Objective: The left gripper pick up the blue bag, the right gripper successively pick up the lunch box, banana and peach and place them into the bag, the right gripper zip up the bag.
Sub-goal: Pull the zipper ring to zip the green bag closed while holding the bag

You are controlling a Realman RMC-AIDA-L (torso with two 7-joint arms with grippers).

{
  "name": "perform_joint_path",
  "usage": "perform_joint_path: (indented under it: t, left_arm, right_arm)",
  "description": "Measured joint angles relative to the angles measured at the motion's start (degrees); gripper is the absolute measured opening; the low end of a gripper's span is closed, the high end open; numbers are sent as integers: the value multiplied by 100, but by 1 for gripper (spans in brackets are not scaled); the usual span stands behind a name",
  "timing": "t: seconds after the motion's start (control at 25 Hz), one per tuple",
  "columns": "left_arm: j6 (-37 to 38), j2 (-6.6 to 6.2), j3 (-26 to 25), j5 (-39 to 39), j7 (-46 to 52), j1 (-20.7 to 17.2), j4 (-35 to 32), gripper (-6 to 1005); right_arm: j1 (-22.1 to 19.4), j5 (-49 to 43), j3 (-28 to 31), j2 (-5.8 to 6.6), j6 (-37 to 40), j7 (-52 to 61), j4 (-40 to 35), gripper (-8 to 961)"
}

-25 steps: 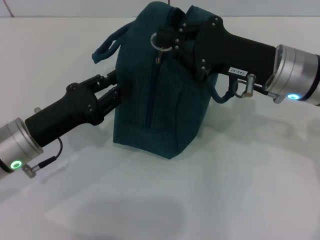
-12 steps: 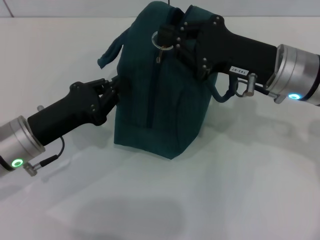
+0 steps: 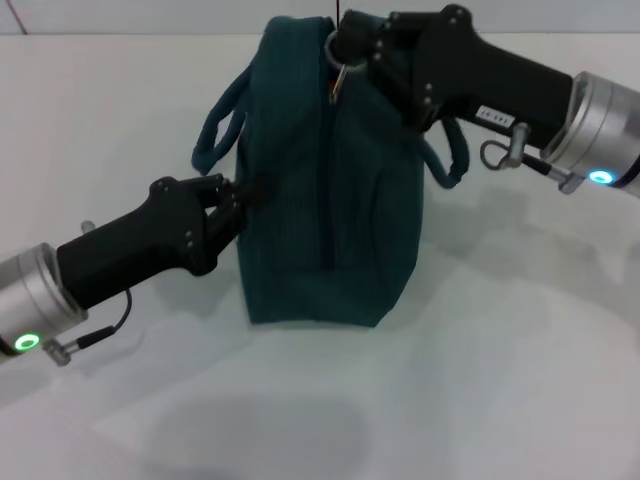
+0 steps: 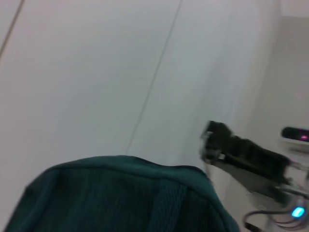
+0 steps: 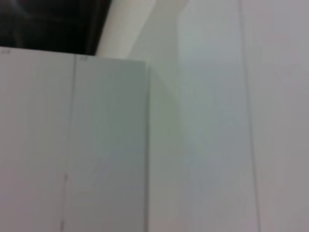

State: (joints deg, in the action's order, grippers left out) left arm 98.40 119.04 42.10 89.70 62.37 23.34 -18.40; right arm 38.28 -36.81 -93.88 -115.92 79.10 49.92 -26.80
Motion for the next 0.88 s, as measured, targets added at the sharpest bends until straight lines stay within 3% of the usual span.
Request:
perform_joint_path:
  t: [0.72, 0.88]
  left_arm:
    - [811, -98, -4, 727, 232, -241, -158, 124]
    - [749, -99, -257, 668, 242, -327, -155, 137]
  right_arm:
    - [-25, 201, 283, -7, -1139, 280, 18, 18]
    - [-32, 203, 275, -23, -1149, 359, 18, 17]
